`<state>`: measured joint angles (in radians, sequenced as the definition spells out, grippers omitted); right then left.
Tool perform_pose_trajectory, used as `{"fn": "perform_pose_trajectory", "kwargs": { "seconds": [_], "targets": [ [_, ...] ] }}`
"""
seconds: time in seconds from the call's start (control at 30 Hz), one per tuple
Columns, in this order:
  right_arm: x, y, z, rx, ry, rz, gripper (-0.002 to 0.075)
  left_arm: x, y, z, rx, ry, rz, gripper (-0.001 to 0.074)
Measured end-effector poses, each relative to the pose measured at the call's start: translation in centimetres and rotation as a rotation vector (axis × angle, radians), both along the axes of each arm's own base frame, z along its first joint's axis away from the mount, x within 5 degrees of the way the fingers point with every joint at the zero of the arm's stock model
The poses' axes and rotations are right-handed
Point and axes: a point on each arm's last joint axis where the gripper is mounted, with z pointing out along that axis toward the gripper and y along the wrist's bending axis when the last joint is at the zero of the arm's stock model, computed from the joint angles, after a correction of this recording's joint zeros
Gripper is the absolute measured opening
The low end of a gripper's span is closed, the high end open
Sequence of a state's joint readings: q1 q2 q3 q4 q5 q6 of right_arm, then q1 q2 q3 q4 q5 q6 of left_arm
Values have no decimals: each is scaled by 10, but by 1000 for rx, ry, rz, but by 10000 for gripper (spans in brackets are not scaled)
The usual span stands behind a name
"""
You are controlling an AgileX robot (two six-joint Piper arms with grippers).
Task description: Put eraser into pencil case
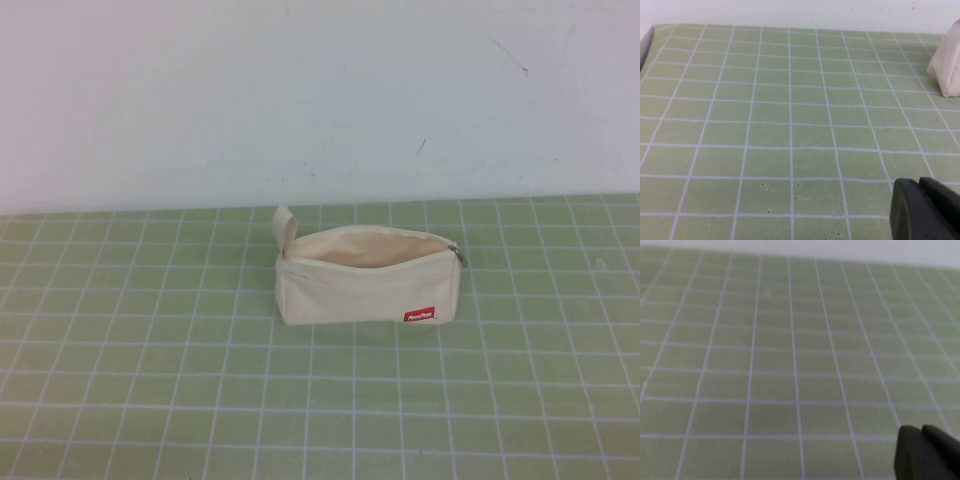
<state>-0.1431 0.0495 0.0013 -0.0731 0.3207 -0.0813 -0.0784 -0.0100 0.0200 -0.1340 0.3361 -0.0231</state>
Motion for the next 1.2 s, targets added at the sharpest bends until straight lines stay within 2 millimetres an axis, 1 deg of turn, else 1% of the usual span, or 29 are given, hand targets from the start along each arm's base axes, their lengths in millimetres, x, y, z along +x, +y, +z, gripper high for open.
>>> {"fn": "perform_pose_trajectory", "kwargs": {
  "seconds": [0.07,0.23,0.57,1.2],
  "targets": [
    [-2,-1,-8,33,15,-23,0,0,0,0,-2,0,0,-1],
    [-4,-1,-7,31,-13,-28,0,0,0,0,-4,0,0,-1],
    [-4,0,-7,7,-8,-7,0,0,0,0,-3,2,0,-1],
    [-4,2,-8,33,3,7,0,0,0,0,-3,2,0,-1]
  ]
}}
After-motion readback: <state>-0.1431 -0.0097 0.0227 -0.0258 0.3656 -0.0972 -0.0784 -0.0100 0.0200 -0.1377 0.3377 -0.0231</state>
